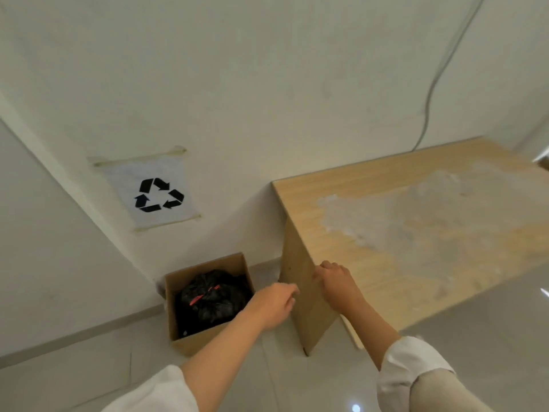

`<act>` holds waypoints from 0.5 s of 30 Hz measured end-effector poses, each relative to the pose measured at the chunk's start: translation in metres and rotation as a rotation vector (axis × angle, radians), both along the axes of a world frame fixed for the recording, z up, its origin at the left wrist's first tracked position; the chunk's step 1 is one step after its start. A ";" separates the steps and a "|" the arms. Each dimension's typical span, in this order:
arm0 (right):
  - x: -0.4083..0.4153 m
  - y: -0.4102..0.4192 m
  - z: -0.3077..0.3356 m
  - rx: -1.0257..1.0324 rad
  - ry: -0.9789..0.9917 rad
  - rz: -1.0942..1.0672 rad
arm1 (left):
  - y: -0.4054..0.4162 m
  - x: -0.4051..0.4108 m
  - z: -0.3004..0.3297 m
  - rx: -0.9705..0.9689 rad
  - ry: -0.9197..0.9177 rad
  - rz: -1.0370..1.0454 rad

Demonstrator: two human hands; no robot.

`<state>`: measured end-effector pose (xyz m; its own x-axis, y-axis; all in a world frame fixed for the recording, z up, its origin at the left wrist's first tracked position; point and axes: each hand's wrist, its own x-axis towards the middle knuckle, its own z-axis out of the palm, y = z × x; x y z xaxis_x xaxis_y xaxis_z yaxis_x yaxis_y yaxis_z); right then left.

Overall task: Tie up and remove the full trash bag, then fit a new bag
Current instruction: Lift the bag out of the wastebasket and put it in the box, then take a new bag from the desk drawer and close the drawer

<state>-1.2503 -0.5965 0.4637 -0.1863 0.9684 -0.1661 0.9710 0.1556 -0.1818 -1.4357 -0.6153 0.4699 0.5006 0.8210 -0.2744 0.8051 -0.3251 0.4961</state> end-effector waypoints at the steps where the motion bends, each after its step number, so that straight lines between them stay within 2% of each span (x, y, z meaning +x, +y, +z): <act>1: 0.026 -0.012 0.013 -0.003 -0.004 0.000 | -0.010 0.024 0.010 0.015 -0.013 0.010; 8: 0.177 -0.077 0.065 0.077 0.004 -0.014 | -0.055 0.167 0.061 0.031 -0.048 0.059; 15: 0.282 -0.067 0.065 0.122 0.061 -0.057 | -0.041 0.273 0.070 0.051 -0.065 0.053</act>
<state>-0.9687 -0.6639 0.5288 -0.1365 0.9900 -0.0365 0.9665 0.1250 -0.2242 -1.1624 -0.6565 0.5396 0.4710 0.8592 -0.1997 0.7888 -0.3089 0.5313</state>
